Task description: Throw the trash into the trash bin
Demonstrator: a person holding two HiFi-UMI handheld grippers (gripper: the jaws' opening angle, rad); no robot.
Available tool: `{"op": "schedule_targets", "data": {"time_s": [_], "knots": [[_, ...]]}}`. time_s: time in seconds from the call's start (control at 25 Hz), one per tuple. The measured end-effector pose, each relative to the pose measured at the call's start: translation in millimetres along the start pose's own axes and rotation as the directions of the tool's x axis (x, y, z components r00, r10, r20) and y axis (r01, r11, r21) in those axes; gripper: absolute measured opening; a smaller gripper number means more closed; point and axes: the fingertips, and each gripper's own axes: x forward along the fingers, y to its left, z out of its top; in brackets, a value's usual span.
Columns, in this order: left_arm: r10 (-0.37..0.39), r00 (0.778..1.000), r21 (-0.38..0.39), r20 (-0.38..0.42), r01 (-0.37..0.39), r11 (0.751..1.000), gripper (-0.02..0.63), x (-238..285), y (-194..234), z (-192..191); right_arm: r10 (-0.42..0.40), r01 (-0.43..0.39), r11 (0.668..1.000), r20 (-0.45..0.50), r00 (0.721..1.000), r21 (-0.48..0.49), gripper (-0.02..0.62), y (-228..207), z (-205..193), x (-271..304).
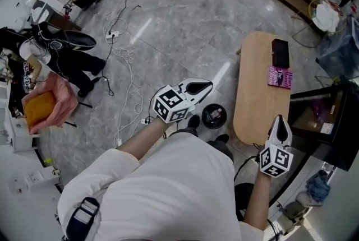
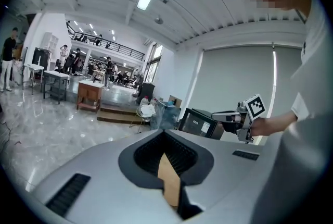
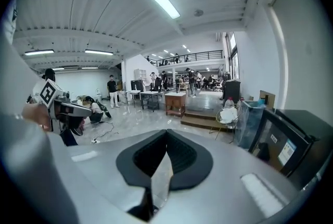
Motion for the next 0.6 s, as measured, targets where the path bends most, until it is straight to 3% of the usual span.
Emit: {"op": "schedule_targets", "data": {"time_s": [0.28,0.6], "knots": [[-0.008,0.997,0.037,0.080,0.005,0.999,0.006,-15.6,-12.9,38.3,0.006,-0.004,1.000,0.104,0.995,-0.024,0.011,-4.9,41.7,-27.3],[-0.002,0.992,0.078,0.123,-0.007,0.997,0.006,-15.3,-19.8,59.1,0.031,-0.020,0.997,0.142,0.989,-0.079,0.009,-12.1,63.3,-41.5]]}}
